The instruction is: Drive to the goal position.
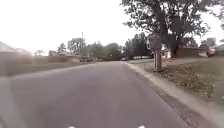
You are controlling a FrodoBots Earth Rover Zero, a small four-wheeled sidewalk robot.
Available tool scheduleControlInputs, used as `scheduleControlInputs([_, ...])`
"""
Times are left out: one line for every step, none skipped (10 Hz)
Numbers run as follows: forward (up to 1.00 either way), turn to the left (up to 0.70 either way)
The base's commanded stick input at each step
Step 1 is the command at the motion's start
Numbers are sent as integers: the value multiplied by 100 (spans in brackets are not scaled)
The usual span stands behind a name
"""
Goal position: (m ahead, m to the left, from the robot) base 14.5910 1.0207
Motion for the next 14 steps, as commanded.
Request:
scheduleControlInputs([100, 0])
scheduleControlInputs([100, 0])
scheduleControlInputs([100, 0])
scheduleControlInputs([100, 0])
scheduleControlInputs([100, 0])
scheduleControlInputs([100, 0])
scheduleControlInputs([100, 0])
scheduleControlInputs([100, 0])
scheduleControlInputs([100, 0])
scheduleControlInputs([100, 0])
scheduleControlInputs([100, 0])
scheduleControlInputs([100, 0])
scheduleControlInputs([100, 0])
scheduleControlInputs([100, 0])
